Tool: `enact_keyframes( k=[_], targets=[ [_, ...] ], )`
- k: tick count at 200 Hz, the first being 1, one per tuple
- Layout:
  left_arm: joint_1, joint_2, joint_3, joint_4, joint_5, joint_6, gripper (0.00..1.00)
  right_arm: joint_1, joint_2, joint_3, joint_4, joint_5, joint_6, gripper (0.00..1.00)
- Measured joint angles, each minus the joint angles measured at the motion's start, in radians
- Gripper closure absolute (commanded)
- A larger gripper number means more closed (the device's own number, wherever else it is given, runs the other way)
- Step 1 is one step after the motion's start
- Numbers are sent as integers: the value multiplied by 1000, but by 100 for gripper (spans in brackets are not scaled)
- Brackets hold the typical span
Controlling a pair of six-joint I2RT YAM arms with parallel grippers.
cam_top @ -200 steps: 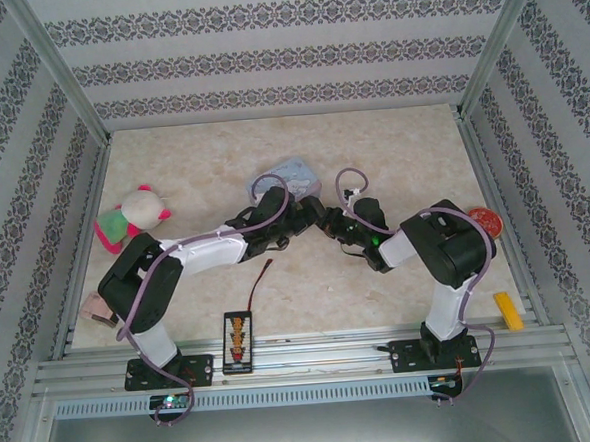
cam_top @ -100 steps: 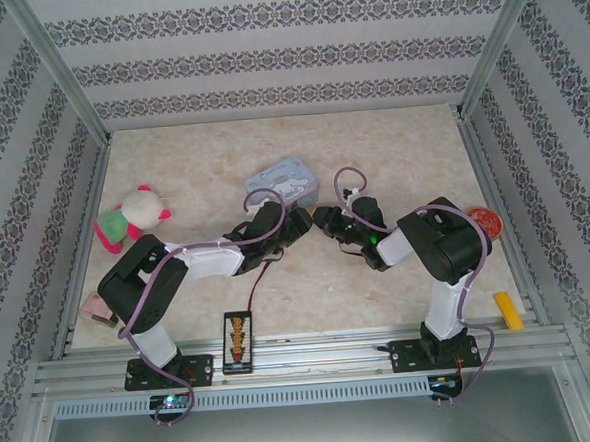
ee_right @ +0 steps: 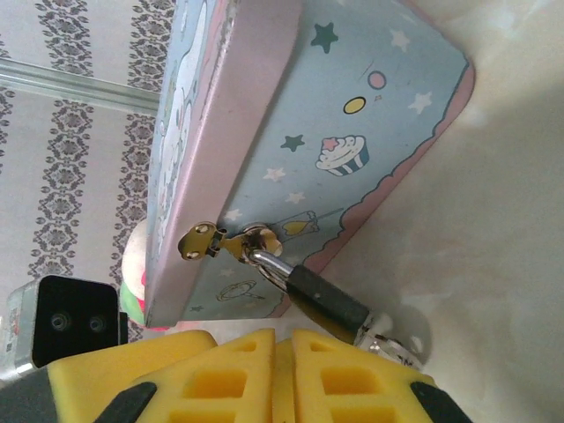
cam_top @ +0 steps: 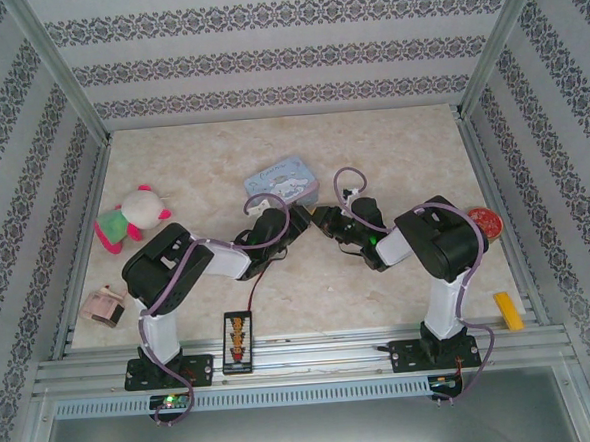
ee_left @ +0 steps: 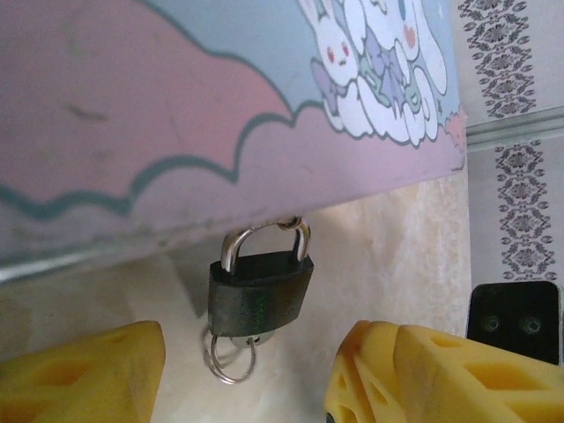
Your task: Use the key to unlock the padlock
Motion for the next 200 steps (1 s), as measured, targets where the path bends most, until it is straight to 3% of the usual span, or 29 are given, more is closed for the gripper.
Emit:
enact_keyframes(
  k=[29,69,90,144,200],
  targets=[
    [1,0,0,6,-7,7,34,0,0,1,10,0,0,85],
    [2,3,9,1,-24,47,34,-23,0,-7,13,0,0,85],
    [2,16,20,-2,-32,66,42,-40,-2,-24,6,0,0,85],
    [3,43,53,-34,-43,117,47,-75,-24,-35,-29,0,-7,85],
    [7,65,77,-49,-45,167,55,-103,-3,78,-148,-53,-59,96]
  ],
)
